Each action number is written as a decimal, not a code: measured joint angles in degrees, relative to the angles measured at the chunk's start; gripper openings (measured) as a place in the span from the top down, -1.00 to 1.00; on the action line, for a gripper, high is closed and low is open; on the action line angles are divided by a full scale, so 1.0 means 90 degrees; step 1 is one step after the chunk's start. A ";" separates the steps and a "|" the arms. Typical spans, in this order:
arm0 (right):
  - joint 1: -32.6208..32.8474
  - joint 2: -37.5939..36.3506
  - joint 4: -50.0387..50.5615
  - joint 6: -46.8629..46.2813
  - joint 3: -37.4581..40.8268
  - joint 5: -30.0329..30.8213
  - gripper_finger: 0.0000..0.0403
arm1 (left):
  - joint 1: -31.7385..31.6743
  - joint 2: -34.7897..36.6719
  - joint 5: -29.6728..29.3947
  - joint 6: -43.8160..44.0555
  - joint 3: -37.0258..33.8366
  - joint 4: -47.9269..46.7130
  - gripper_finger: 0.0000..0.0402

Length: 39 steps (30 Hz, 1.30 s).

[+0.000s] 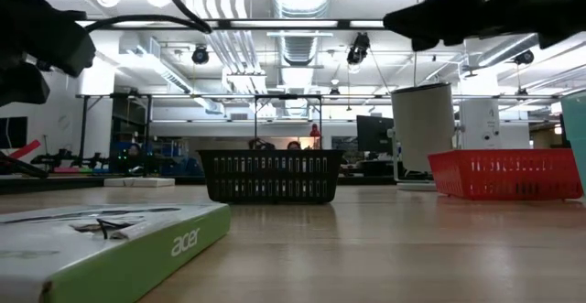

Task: Pick and place items into bin
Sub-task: Put the white charger cable into the blue bin

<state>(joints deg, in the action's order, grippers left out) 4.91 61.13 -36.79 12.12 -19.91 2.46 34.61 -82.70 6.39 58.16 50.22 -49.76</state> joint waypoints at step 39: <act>0.0002 -0.0327 -0.0118 0.0226 0.0494 0.0415 0.76 | 0.0002 -0.0547 -0.0068 -0.0024 -0.0588 0.0649 0.09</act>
<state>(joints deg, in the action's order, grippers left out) 4.93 58.19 -37.85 14.15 -15.46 6.20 34.63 -87.62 5.78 57.95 44.92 -43.92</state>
